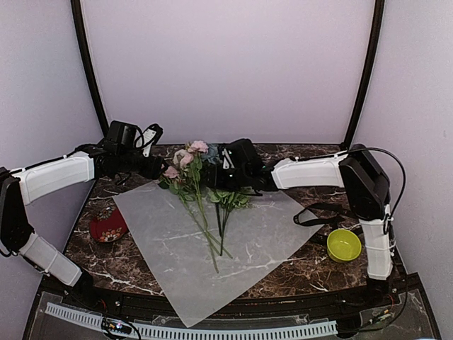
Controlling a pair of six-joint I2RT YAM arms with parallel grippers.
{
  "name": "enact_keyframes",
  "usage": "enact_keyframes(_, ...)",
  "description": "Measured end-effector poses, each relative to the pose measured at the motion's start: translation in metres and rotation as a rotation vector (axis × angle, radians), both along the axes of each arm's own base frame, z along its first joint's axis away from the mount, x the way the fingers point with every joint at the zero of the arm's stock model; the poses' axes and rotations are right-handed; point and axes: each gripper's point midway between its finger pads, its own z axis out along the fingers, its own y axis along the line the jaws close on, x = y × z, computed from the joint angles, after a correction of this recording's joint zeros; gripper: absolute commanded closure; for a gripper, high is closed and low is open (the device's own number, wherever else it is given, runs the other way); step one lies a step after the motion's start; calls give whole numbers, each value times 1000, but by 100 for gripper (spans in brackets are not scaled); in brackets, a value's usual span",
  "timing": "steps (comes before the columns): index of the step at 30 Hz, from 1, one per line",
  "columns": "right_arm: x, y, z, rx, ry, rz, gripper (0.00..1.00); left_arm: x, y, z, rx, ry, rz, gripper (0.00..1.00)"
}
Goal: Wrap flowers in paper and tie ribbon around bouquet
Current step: Place the fake flower on the flattened wrapping paper, then adjust the fake flower on the flattened wrapping paper.
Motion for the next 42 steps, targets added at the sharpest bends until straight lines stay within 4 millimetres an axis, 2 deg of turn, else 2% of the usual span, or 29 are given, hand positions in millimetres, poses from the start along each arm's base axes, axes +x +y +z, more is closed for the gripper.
enact_keyframes(3,-2,-8,18,-9,-36,-3,50,0,0,0,2,-1,-1,38)
enact_keyframes(10,-23,-46,105,8,-212,-3,60,0,0,0,7,-1,0,39)
enact_keyframes(12,-28,-58,119,-9,-257,-7,63,-2,0,-2,10,7,-3,39)
enact_keyframes(13,-30,-63,119,-30,-269,-9,64,-3,-1,-3,15,16,-4,39)
enact_keyframes(14,-32,-66,115,-55,-273,-8,65,-5,-1,-4,21,25,-6,39)
enact_keyframes(16,-36,-72,93,-133,-259,4,67,-9,-5,-4,31,33,-12,39)
enact_keyframes(21,-64,-78,8,-377,-157,108,76,-29,-27,-11,35,79,-41,39)
enact_keyframes(23,-79,-75,-18,-452,-132,156,77,-42,-29,-24,26,116,-38,41)
enact_keyframes(25,-96,-71,-39,-511,-112,209,79,-61,-25,-46,24,177,-23,42)
enact_keyframes(31,-120,-60,-73,-576,-94,288,82,-93,-10,-102,8,316,39,43)
enact_keyframes(37,-120,-54,-98,-606,-67,312,83,-101,-20,-123,-45,358,43,43)
enact_keyframes(42,-122,-43,-101,-579,-62,336,83,-101,-25,-140,-57,385,52,44)
